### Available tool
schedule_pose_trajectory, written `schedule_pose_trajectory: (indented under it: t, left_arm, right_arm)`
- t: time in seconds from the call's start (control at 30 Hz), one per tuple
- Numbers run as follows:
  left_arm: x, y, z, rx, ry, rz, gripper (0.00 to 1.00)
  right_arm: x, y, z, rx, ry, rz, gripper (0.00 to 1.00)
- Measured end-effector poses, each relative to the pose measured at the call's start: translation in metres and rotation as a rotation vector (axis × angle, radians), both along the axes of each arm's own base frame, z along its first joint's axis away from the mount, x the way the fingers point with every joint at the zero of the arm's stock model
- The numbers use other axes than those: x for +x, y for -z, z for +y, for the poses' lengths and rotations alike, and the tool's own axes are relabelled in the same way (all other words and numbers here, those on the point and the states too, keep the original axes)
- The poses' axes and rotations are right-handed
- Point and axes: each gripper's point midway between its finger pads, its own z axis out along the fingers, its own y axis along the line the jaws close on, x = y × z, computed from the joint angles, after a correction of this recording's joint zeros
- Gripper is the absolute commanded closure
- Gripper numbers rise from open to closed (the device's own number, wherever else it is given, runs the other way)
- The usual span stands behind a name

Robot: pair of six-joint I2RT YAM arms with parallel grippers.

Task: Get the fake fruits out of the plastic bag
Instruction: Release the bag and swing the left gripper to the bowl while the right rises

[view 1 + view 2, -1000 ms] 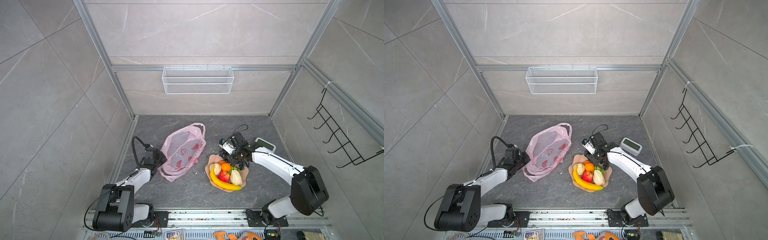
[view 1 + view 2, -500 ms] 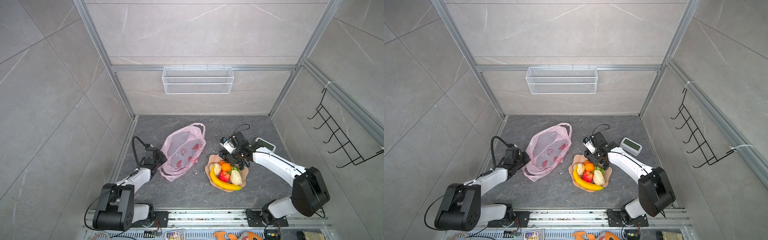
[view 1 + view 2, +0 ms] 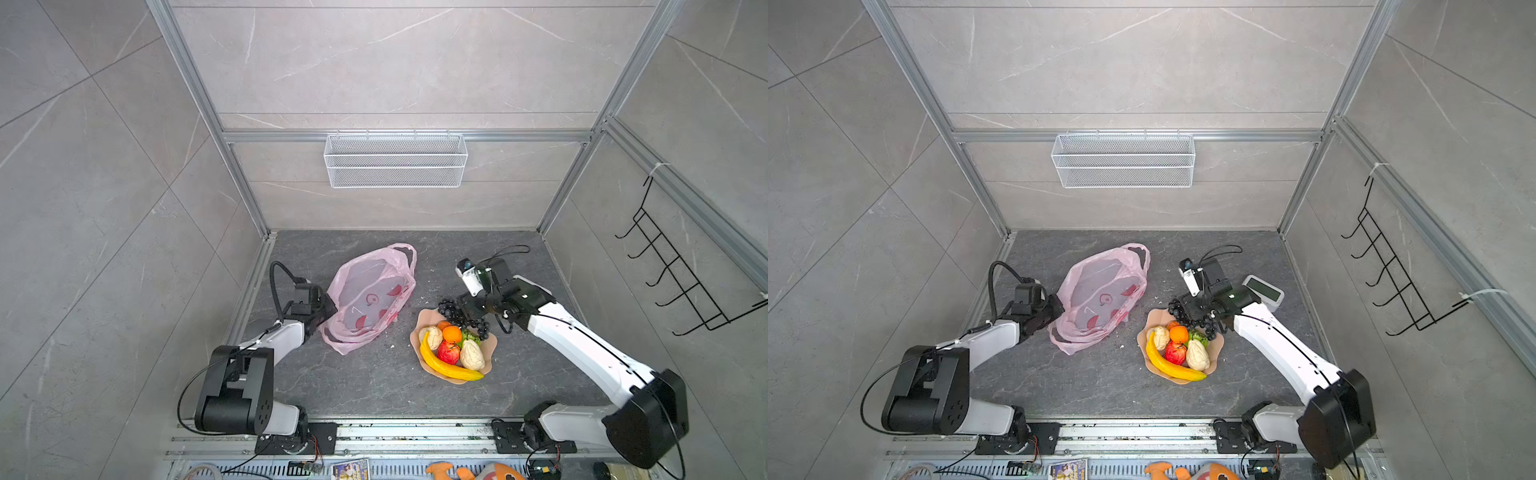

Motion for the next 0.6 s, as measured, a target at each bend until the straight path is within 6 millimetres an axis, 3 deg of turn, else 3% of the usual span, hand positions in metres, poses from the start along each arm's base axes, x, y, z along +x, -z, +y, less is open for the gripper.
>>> schedule_pose_trajectory:
  t: [0.13, 0.23, 0.4, 0.6]
  left_arm:
    - [0.032, -0.018, -0.016, -0.008, 0.046, -0.019, 1.0]
    - [0.057, -0.033, -0.034, -0.003, 0.09, -0.041, 1.0]
    - [0.1, -0.052, -0.076, 0.02, 0.191, -0.061, 1.0]
    - [0.154, -0.073, -0.128, 0.061, 0.328, -0.099, 1.0]
  right_arm:
    - [-0.006, -0.041, -0.011, 0.132, 0.103, -0.127, 0.18]
    - [-0.011, -0.052, -0.025, 0.205, 0.212, -0.158, 0.19]
    - [-0.019, -0.036, -0.039, 0.272, 0.333, -0.13, 0.19]
    - [-0.049, -0.011, -0.055, 0.356, 0.415, -0.129, 0.13]
